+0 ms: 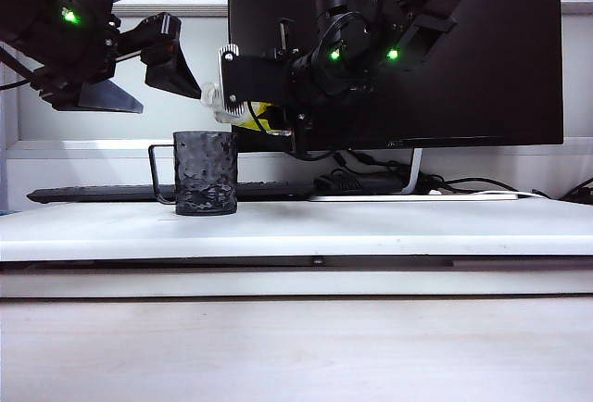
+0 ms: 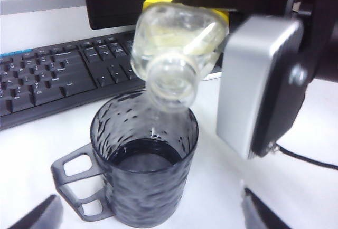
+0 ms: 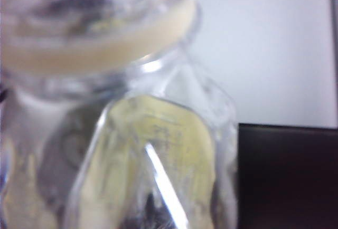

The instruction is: Carefully pick up the bottle and pour some water from the bottle into the cup.

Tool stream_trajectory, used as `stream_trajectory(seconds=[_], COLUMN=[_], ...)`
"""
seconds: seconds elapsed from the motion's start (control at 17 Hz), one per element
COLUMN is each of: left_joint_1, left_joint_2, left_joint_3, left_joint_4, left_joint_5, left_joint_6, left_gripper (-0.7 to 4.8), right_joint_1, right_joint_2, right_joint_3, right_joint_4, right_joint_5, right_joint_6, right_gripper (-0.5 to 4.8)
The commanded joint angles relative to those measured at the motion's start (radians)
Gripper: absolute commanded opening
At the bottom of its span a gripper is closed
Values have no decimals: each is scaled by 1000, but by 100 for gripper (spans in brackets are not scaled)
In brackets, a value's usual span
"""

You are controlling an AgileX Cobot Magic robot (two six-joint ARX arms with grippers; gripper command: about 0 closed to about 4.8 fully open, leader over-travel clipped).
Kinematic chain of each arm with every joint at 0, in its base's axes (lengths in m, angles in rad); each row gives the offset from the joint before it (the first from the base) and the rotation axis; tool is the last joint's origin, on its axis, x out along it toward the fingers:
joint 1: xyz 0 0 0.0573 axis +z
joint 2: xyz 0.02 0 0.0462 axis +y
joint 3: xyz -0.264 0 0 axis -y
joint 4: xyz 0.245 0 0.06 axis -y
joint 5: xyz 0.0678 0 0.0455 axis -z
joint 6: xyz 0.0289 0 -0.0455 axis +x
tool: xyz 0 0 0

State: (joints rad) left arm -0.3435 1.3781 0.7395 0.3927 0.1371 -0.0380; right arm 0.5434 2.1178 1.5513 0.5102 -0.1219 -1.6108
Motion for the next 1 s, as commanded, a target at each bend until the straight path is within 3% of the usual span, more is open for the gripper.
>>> stream_trajectory(seconds=[0.06, 1.0], left_joint_1=[1, 1], left_joint_2=[-3, -2], left_joint_3=[5, 5], left_joint_4=[13, -8], left_joint_5=[-3, -2], left_joint_6=[5, 5], left_gripper=[479, 479], right_joint_1=[2, -3], right_joint_2=[-9, -9], right_joint_3=[9, 11], right_joint_4=[48, 119], right_joint_5=[-4, 19], right_joint_6=[-17, -103], right_gripper=[117, 116])
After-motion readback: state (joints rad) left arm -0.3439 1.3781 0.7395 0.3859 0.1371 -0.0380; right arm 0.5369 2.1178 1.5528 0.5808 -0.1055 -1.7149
